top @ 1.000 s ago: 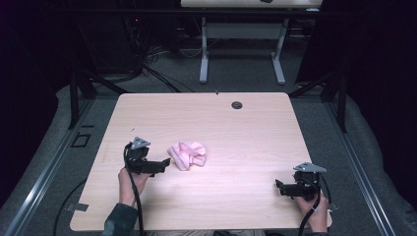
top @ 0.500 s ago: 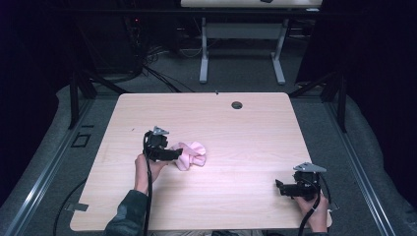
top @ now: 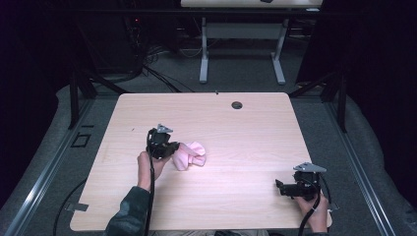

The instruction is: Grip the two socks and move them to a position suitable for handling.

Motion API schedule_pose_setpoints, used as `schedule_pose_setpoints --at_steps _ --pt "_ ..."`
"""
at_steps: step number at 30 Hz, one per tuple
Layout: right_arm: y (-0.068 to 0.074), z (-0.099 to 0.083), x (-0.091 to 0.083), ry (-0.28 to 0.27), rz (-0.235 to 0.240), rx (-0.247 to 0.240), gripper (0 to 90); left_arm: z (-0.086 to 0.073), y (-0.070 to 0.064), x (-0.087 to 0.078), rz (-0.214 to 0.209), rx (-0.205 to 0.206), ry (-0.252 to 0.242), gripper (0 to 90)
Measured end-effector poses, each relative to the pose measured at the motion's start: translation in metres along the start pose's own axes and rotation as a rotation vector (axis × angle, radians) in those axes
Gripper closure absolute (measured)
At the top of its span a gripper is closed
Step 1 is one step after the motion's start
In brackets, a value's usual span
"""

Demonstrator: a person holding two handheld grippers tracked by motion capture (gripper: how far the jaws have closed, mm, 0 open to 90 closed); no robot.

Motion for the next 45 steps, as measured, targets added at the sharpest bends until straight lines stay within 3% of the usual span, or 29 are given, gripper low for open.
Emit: schedule_pose_setpoints --at_steps 4,10,16,19,23,27,31,34,38,43,45 --pt "0.000 0.000 0.000 0.001 0.000 0.000 0.0 0.010 -0.011 -0.016 -0.015 0.028 -0.039 87.2" --pt "0.000 0.000 0.000 0.000 0.000 0.000 0.0 0.025 -0.038 -0.044 -0.048 0.088 -0.086 87.2" --pt "0.000 0.000 0.000 0.000 0.000 0.000 0.0 0.028 -0.070 -0.062 -0.114 0.114 -0.076 87.1" --pt "0.000 0.000 0.000 0.000 0.001 0.000 0.0 0.021 -0.089 -0.062 -0.165 0.121 -0.045 87.0" --pt "0.000 0.000 0.000 0.000 0.000 0.000 0.0 -0.001 -0.113 -0.045 -0.230 0.127 0.038 87.0" --pt "0.000 0.000 0.000 0.000 -0.001 0.000 0.0 -0.026 -0.125 -0.021 -0.287 0.079 0.100 86.7" --pt "0.000 0.000 0.000 0.000 0.000 0.000 0.0 -0.041 -0.126 -0.003 -0.314 0.047 0.140 81.1" --pt "0.000 0.000 0.000 0.000 -0.001 0.000 0.0 -0.041 -0.123 -0.002 -0.300 0.030 0.133 63.0" --pt "0.000 0.000 0.000 -0.001 -0.003 0.001 0.0 -0.038 -0.111 -0.019 -0.250 0.019 0.076 34.6" --pt "0.001 0.000 0.000 0.002 -0.003 0.000 0.0 -0.049 -0.082 -0.043 -0.131 0.008 0.028 17.6" --pt "0.001 0.000 -0.001 0.011 -0.005 0.000 0.0 -0.060 -0.067 -0.049 -0.081 -0.010 0.019 15.2"
Point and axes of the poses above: each handheld gripper's, and its own axes: x roughly forward along the jaws, z roughly out of its top, y roughly to its left, the point moved 3 cm from there along x, roughly forward along the jaws, and after that the axes turned 12 degrees about -y, right-handed, at the moved point
